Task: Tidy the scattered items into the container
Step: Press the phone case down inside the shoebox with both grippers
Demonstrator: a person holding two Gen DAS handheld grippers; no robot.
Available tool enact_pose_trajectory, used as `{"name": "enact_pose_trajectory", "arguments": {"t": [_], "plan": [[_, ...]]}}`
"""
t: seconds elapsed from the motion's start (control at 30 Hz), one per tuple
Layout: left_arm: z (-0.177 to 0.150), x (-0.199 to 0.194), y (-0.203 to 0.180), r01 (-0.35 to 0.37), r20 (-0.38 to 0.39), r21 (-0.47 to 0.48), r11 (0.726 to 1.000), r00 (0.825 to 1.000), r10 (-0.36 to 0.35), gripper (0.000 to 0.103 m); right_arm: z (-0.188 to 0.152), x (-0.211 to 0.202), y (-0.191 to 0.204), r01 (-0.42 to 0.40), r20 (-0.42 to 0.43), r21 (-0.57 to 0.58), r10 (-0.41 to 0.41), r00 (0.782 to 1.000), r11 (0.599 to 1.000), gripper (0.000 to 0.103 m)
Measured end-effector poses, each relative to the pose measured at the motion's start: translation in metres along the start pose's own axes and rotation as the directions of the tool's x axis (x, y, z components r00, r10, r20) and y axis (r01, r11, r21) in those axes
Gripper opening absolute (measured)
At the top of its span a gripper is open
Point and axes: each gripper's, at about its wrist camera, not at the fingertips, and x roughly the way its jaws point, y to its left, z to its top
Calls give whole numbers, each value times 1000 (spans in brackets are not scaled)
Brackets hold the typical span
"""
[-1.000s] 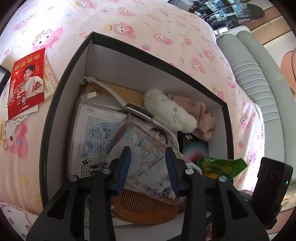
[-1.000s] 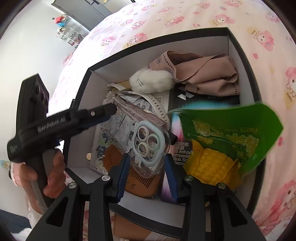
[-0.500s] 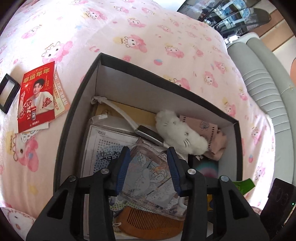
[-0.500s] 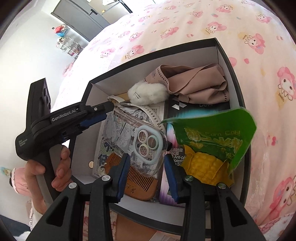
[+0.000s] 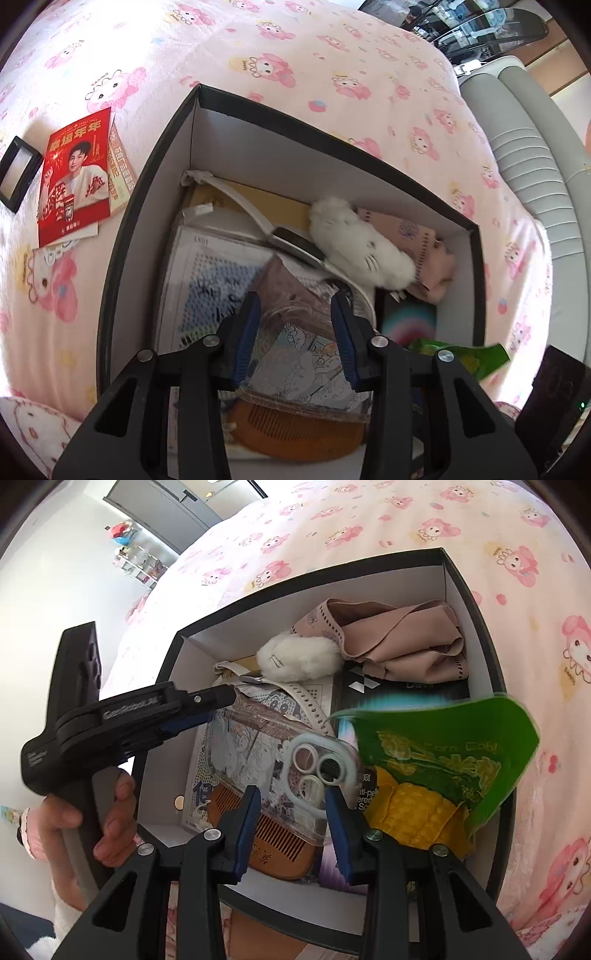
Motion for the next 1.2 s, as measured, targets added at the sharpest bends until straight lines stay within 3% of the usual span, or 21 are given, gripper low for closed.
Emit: {"name": "enact_pose_trajectory", "arguments": {"t": [0.13, 0.4, 0.6, 0.77, 0.87, 0.93, 1.07, 1.2], "plan": [[-7, -10, 0, 22, 15, -3, 1000, 1000, -22, 39, -1, -4, -3, 20, 26, 21, -20, 999, 1000, 33], [-24, 0, 6, 48, -42, -63, 997, 998, -51, 42, -1, -2, -5, 52, 29, 37, -53, 998, 998, 33], [-14, -4, -2, -21, 19, -24, 999, 1000, 22, 42, 0, -3, -9, 43, 37, 49, -45, 998, 998, 33], [-6, 4, -6, -69, -13, -2, 998, 998, 69, 44, 2, 2, -6, 47, 25, 30, -47, 999, 998, 33], [-14, -4, -10, 27, -38, 7, 1000, 999, -27, 45, -1, 5, 3, -30, -1, -20, 30, 1000, 999, 33], [-20, -11, -14, 52, -31, 18, 998, 998, -51, 46, -3, 4, 8, -54, -6, -38, 54, 999, 998, 33], [-15, -14, -11, -8, 1, 16, 1000, 1000, 8, 46, -2, -5, 7, 37, 58, -35, -35, 998, 999, 33], [-8, -3, -12, -30, -10, 21, 999, 999, 30, 46, -1, -1, -9, 53, 31, 46, -55, 998, 998, 33]]}}
